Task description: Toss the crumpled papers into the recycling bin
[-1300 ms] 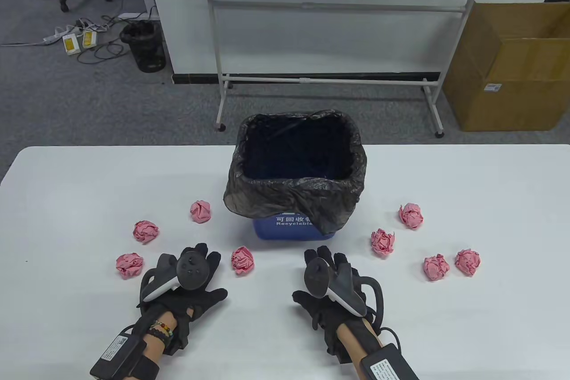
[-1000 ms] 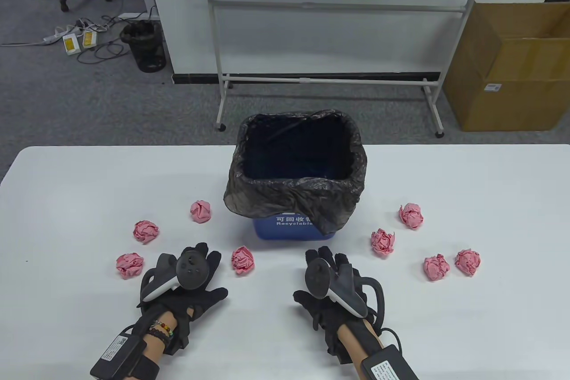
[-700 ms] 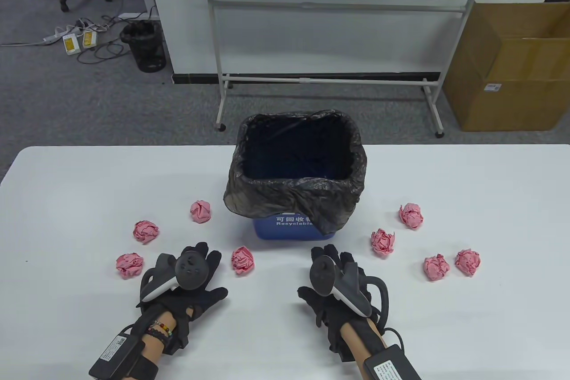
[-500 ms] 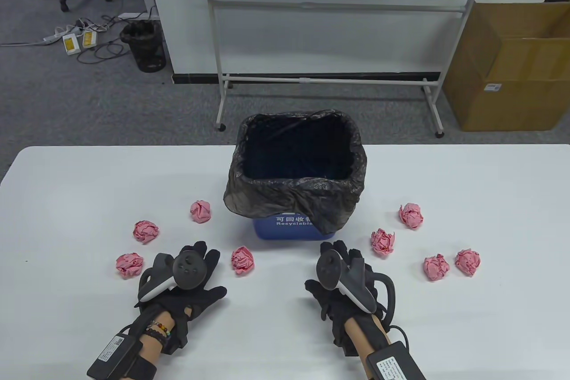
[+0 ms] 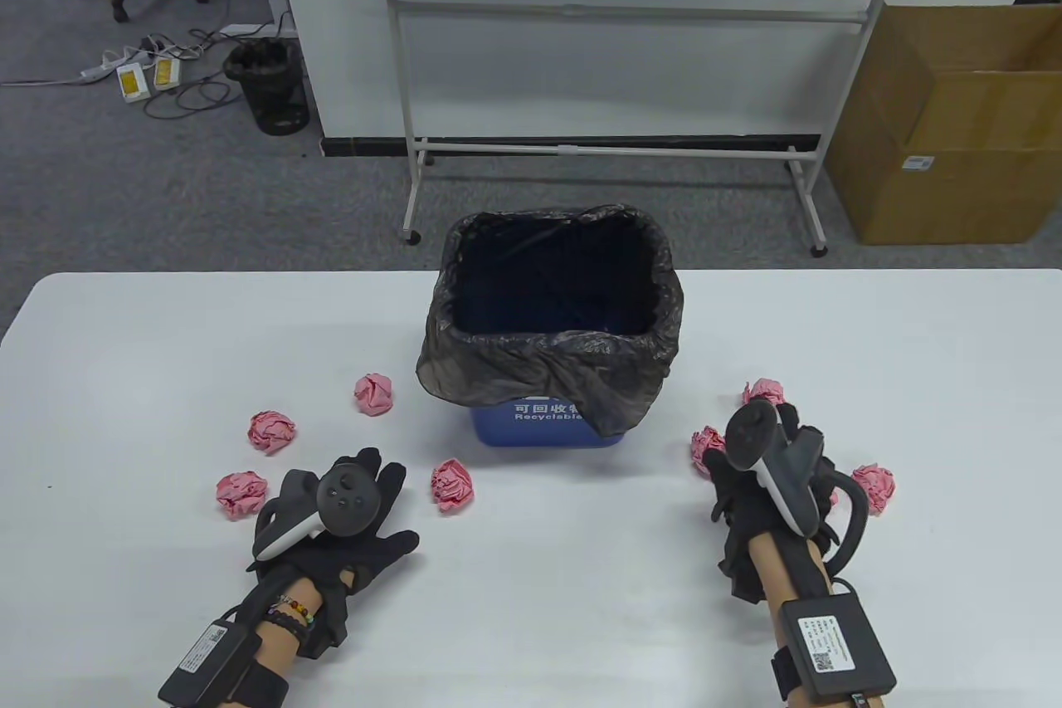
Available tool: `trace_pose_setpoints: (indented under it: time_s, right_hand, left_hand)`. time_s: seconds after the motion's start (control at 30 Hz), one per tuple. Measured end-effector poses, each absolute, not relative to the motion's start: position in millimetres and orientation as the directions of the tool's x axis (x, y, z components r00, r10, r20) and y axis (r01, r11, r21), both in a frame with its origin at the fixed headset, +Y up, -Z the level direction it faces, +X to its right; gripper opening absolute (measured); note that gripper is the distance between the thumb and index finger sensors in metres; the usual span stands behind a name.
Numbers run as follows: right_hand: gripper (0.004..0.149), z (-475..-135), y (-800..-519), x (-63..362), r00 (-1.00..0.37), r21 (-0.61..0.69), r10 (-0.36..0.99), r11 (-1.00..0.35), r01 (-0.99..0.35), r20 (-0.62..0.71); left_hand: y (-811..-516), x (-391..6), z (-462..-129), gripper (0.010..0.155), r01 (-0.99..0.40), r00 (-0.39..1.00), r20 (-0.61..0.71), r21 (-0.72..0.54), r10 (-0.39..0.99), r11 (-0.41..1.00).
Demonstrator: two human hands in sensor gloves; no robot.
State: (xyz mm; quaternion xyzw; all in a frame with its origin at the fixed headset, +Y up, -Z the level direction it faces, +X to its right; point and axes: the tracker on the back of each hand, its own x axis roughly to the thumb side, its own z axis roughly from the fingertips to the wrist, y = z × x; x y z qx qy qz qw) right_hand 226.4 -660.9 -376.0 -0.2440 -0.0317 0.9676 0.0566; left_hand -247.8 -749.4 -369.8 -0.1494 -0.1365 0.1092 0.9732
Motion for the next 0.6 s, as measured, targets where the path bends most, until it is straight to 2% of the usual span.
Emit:
trace_pose_setpoints:
  time_s: [0.23, 0.6]
  right_hand:
    - [0.086, -389, -661, 282, -0.757, -0.122, 0.182, -0.983, -0.135, -0.628]
    - [0.087, -400, -704, 349, -0.516, -0.074, 0.245, -0.941, -0.329, -0.821]
  left_hand:
    - [-750, -249, -371, 0.087, -0.169, 0.943, 0.220, -0.328, 0.249, 0.929]
    - [-751, -252, -370, 0.087, -0.163, 0.948, 0.206, -0.344, 0.244, 0.925]
